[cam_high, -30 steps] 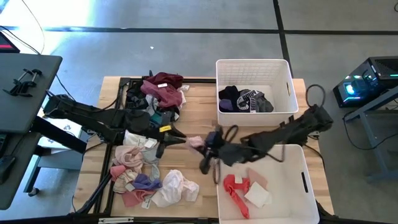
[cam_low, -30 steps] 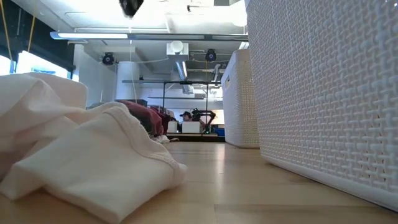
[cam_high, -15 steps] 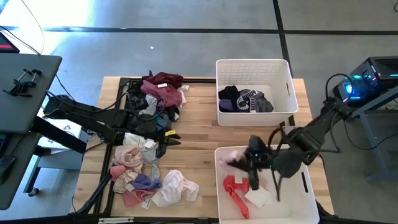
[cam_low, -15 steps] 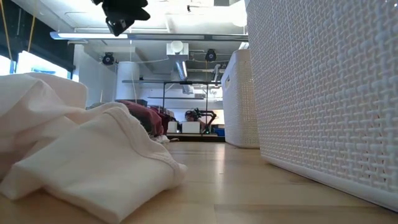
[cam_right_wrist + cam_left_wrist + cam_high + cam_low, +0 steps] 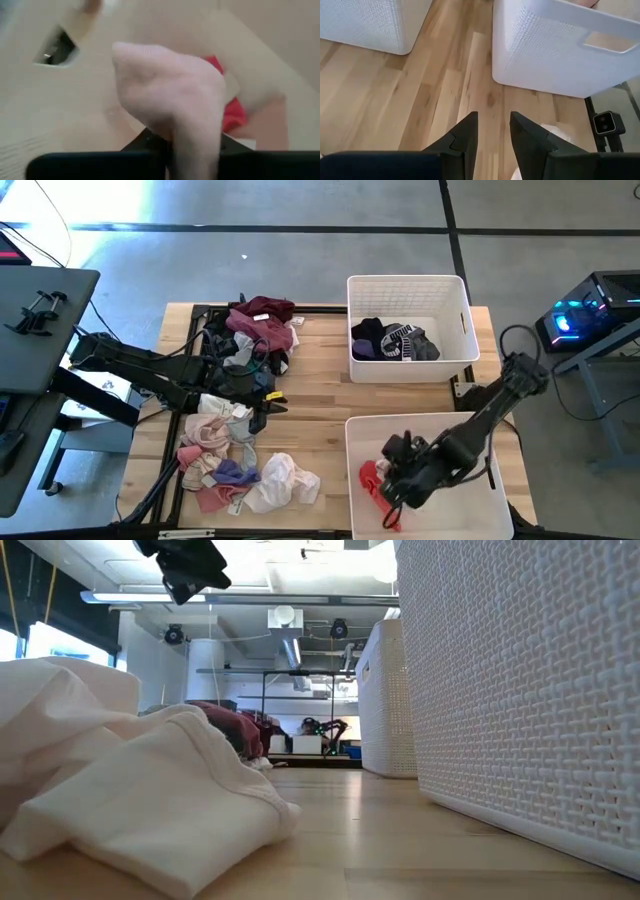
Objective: Sort clothes
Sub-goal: Put the pink sock into the bottom bin, then put the white shirt into the bottom bin
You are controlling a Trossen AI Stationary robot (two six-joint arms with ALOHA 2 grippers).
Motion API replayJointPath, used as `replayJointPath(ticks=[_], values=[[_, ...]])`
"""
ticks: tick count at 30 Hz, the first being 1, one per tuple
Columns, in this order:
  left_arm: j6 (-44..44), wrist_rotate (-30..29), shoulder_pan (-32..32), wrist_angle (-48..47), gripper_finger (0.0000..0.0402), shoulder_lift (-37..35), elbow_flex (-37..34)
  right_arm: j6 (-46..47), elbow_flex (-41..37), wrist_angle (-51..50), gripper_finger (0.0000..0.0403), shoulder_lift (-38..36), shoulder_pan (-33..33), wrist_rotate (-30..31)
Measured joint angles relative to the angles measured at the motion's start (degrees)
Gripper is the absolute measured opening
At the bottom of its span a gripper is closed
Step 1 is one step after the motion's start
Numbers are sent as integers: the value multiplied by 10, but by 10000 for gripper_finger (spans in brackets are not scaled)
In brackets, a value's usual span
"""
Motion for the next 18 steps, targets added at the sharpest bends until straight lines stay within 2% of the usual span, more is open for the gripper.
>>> replayJointPath(ticks=[8, 11, 14, 18], values=[[0, 0, 0, -3, 104, 0, 0, 16, 0, -11, 155, 40, -10, -17], [16, 13, -2, -15, 104, 0, 0, 33, 0, -19, 183, 32, -20, -55], [74, 65, -7, -30, 104, 0, 0, 53, 0, -15, 191, 12, -30, -65], [226, 128, -43, -64, 104, 0, 0, 40, 19, -5, 190, -7, -36, -5]])
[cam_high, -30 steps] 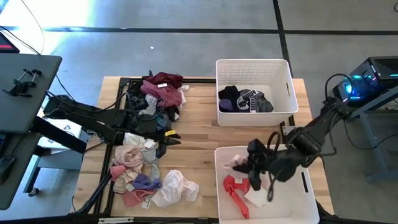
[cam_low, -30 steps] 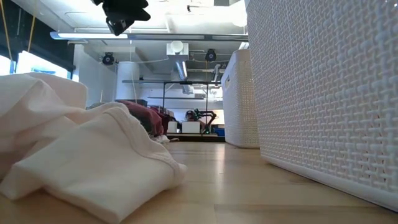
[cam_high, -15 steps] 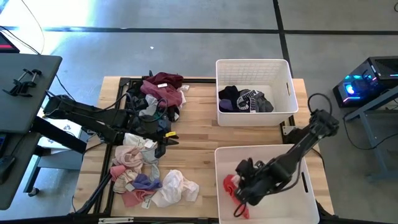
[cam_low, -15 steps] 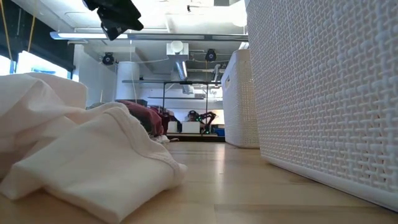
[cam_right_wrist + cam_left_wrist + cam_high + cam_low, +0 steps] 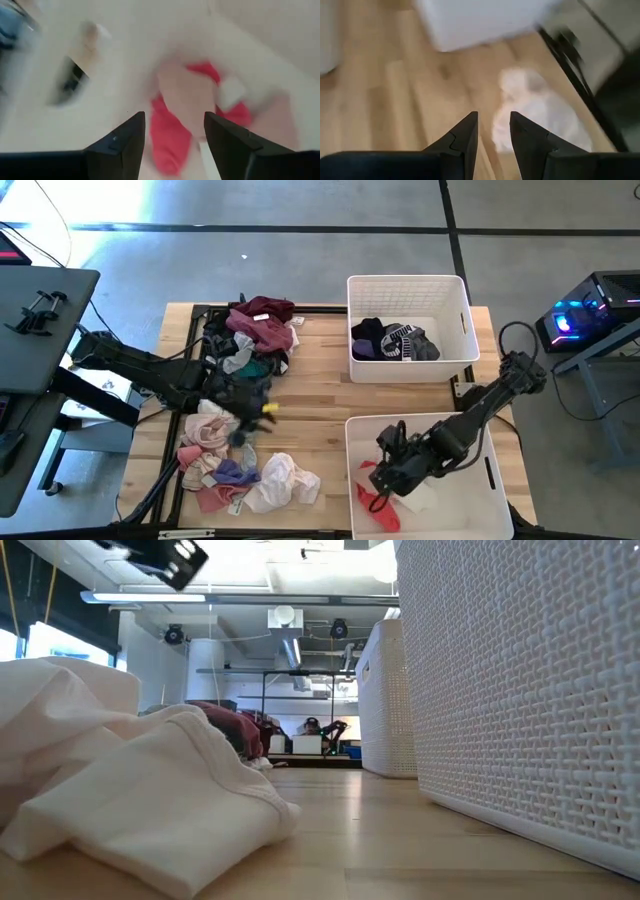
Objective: Sort clothes
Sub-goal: Put the white shirt into the bottom bin
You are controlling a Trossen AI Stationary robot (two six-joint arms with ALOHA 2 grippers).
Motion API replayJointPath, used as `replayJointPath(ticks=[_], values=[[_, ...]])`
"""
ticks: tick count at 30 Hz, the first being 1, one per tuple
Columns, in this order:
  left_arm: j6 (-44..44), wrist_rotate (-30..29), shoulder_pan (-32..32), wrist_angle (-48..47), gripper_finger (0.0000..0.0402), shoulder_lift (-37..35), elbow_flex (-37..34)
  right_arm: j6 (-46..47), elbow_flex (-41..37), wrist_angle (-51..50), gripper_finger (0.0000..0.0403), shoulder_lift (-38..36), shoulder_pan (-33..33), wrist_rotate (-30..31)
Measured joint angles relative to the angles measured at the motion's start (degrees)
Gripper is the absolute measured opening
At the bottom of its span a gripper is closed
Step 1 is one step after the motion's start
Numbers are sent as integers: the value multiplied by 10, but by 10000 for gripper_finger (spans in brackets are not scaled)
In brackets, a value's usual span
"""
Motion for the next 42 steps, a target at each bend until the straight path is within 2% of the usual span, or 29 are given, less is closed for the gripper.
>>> replayJointPath(ticks=[6, 11, 15, 17, 21, 25, 27, 29, 31, 34, 35, 39, 42], values=[[159, 41, -54, -25, 105, 14, 0, -81, 60, 1, 189, -10, -1, 178], [141, 66, -63, 37, 126, 88, 0, -143, 93, 11, 188, -10, -6, 325], [148, 97, -64, 101, 157, 175, 0, -185, 103, 25, 188, -10, -22, 405], [161, 99, -64, 125, 176, 218, 0, -203, 103, 31, 188, -10, -33, 410], [160, 99, -58, 162, 209, 294, 0, -218, 103, 35, 188, -9, -55, 358], [160, 90, -58, 161, 213, 350, 0, -220, 103, 35, 188, -9, -68, 320], [160, 71, -61, 155, 196, 365, 0, -220, 103, 39, 188, -9, -71, 319], [151, 63, -60, 149, 163, 366, 1, -229, 103, 49, 188, -9, -71, 319], [124, 54, -58, 130, 114, 358, 1, -241, 103, 63, 188, -9, -71, 321], [56, 10, -55, 75, 28, 329, -1, -255, 103, 83, 188, -9, -71, 322], [34, -11, -54, 60, 16, 316, -1, -263, 102, 91, 188, -9, -71, 322], [-43, -111, -54, 36, 22, 243, -1, -314, 102, 123, 188, -9, -71, 333], [-83, -147, -52, 41, 10, 176, 12, -361, 102, 152, 188, -9, -74, 341]])
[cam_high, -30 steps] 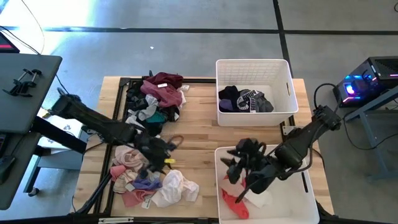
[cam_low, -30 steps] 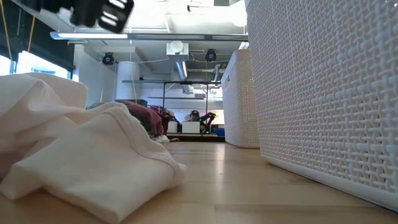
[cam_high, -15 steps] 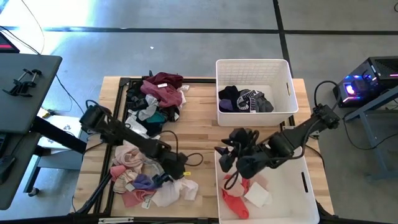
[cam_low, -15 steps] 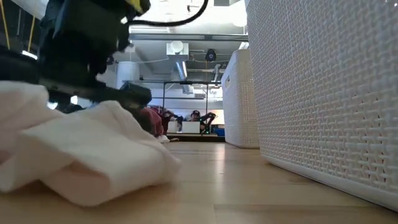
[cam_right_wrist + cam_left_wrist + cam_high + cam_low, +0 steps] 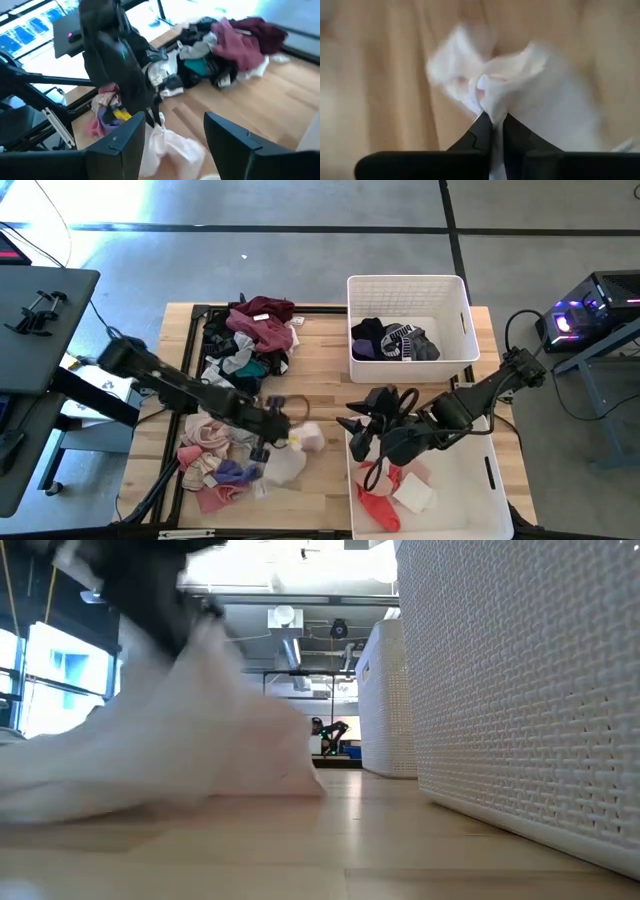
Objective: Sort clothes
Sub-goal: Put the white shirt into the bottom bin
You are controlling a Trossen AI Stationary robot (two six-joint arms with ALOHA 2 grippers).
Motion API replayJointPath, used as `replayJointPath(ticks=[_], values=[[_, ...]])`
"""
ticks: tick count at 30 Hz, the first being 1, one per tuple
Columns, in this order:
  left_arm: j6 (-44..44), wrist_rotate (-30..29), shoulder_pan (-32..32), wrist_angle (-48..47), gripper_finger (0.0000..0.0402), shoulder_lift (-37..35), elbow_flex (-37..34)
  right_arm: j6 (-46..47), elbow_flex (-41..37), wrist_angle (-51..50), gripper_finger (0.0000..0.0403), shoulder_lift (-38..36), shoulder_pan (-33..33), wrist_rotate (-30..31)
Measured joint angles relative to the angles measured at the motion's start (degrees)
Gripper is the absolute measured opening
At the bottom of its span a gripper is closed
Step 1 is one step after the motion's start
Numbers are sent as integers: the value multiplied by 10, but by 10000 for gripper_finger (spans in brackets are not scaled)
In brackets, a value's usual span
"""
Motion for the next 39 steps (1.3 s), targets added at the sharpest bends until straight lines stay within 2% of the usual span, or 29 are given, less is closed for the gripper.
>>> replayJointPath(ticks=[3, 6, 9, 14, 17, 20, 23, 26, 29, 35, 39], values=[[-29, -27, 2, 23, 5, -58, 20, -60, 0, 38, 188, 0, -10, -16], [-15, -44, 2, 86, 7, -95, 44, -139, 0, 101, 188, 0, -23, -53], [21, -48, 2, 138, 6, -105, 78, -245, 0, 166, 188, 1, -35, -86], [68, -66, 2, 182, 5, -104, 127, -389, 0, 228, 188, 13, -48, -105], [83, -72, 5, 195, 5, -103, 150, -390, 0, 226, 188, 22, -57, -111], [95, -73, 9, 208, 5, -104, 167, -384, 0, 233, 188, 34, -67, -146], [112, -73, 9, 210, 5, -103, 179, -362, 0, 239, 188, 49, -78, -180], [125, -73, 9, 222, 5, -103, 186, -332, 0, 245, 182, 65, -86, -189], [128, -73, 9, 236, 5, -103, 186, -315, 0, 266, 147, 73, -90, -189], [129, -97, 9, 242, 15, -103, 186, -328, 0, 276, 17, 67, -80, -137], [138, -107, 9, 243, 49, -103, 186, -340, 0, 276, 19, 53, -71, -95]])
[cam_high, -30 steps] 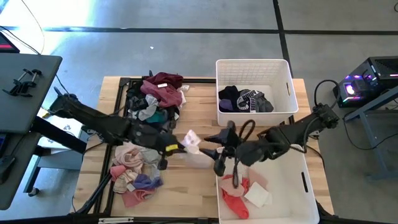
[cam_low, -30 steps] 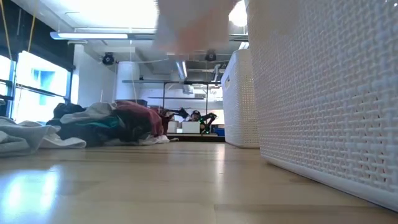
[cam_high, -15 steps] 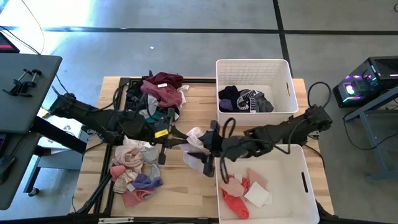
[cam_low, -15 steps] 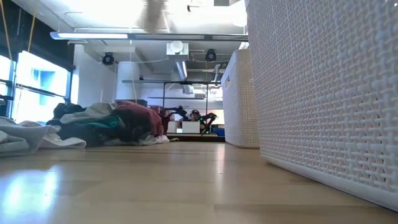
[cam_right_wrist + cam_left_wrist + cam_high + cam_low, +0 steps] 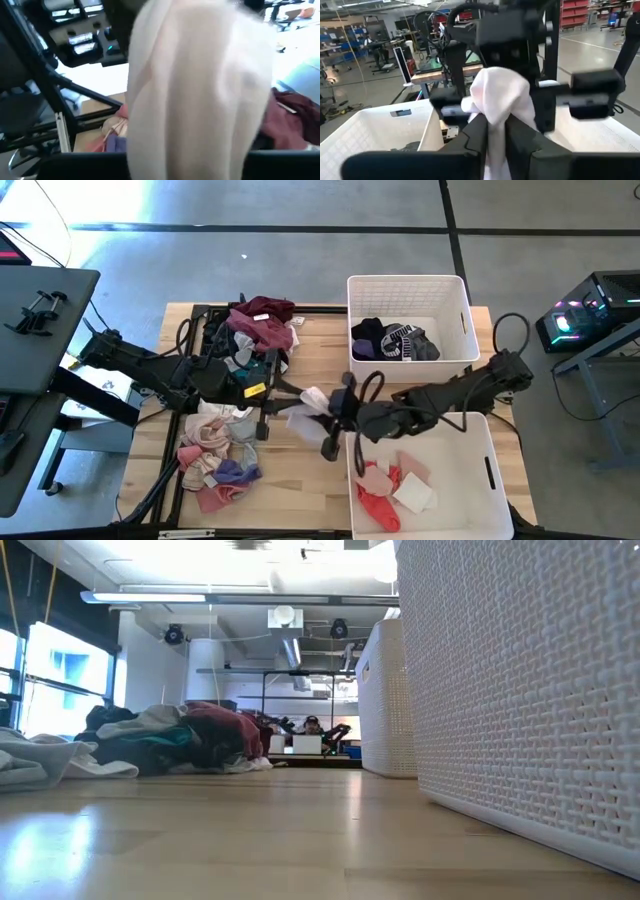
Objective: Sort clothes
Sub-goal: Put the white shirt into the bottom bin
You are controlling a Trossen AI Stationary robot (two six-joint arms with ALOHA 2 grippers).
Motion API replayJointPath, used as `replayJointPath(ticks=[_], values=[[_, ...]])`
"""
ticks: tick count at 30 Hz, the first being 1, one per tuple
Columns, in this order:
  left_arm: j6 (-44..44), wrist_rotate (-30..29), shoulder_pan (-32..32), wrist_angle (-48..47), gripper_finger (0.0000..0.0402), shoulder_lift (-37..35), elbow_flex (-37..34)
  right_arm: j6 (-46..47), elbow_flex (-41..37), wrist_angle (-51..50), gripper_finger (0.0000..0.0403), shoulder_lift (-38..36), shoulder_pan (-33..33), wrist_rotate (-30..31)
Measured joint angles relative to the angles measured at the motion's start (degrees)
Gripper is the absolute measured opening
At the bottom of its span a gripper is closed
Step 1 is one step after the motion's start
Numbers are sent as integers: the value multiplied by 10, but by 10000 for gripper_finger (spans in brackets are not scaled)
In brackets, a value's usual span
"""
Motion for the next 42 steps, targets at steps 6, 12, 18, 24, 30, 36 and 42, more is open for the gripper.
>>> replayJointPath(ticks=[6, 12, 18, 24, 30, 36, 42], values=[[0, -2, 0, -8, 95, 0, 0, -14, 0, -3, 6, -20, 7, 24], [-32, -1, 0, -43, 111, -6, 0, -29, 0, -23, 3, -47, 31, 92], [-65, -2, 0, -142, 113, -19, 0, -5, 0, -75, 2, -74, 68, 177], [-121, -11, 0, -272, 113, -24, 0, -4, 0, -81, 2, -100, 112, 239], [-185, -12, 9, -388, 113, -15, -11, 61, 0, -153, 1, -119, 151, 234], [-220, -8, 26, -372, 113, -15, -53, 321, 0, -346, 1, -121, 165, 111], [-231, -6, 34, -352, 113, -15, -63, 546, -23, -498, 1, -105, 164, -79]])
